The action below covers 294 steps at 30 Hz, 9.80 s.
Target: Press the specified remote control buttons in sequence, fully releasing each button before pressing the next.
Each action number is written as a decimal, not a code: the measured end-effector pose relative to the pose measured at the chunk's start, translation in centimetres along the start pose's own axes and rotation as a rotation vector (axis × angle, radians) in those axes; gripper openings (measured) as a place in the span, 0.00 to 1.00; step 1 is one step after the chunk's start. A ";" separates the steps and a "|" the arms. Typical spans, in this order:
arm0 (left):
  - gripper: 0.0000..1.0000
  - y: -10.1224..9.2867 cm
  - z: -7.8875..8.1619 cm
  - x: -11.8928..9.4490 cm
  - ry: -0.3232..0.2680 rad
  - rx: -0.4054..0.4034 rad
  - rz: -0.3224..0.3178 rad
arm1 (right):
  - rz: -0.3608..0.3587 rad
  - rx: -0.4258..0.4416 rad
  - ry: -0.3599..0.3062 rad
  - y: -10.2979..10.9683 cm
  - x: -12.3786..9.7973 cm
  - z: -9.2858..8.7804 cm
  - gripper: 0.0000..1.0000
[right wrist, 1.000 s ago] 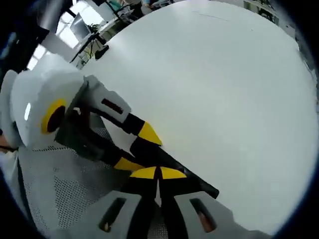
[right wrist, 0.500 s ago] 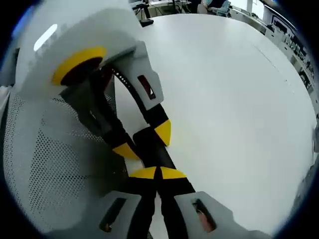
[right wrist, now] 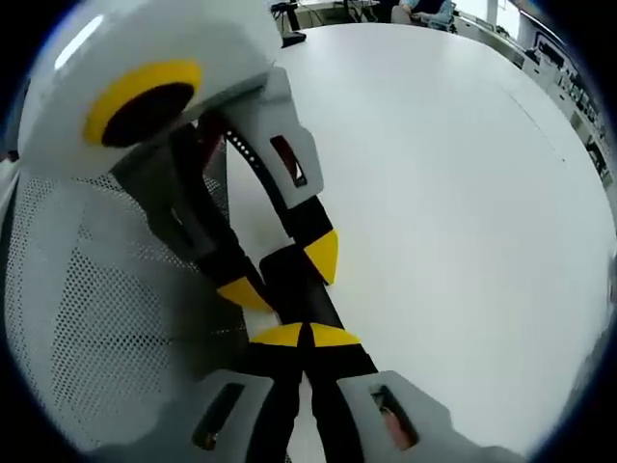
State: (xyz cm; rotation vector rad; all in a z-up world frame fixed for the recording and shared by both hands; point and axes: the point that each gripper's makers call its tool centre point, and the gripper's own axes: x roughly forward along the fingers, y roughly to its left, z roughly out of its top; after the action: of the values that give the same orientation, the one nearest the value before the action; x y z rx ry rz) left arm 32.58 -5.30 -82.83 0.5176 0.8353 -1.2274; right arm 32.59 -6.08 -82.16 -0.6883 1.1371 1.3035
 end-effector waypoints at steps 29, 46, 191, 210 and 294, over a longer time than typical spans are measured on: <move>0.25 0.0 0.2 0.0 -0.036 -0.050 0.001 | 0.036 0.087 0.012 0.0 0.0 -0.1 0.00; 0.25 0.0 0.1 0.1 -0.027 0.000 0.004 | 0.023 0.101 -0.012 -0.4 -0.3 -0.4 0.00; 0.25 0.2 0.7 0.6 -0.034 0.019 0.085 | -0.674 0.629 -1.004 -3.2 -22.9 -6.2 0.82; 0.27 0.7 1.0 0.8 -0.015 -0.047 0.133 | -0.786 0.569 -1.062 -3.1 -24.9 -6.7 0.89; 0.23 21.0 6.8 0.7 0.196 0.218 0.180 | -0.808 0.714 -0.842 -4.4 -21.5 -9.2 0.83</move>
State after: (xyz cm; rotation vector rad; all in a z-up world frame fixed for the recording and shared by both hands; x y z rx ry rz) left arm 54.60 -4.86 -81.10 0.8826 0.8035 -1.1186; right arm 36.85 -23.44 -66.43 0.0048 0.4500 0.3369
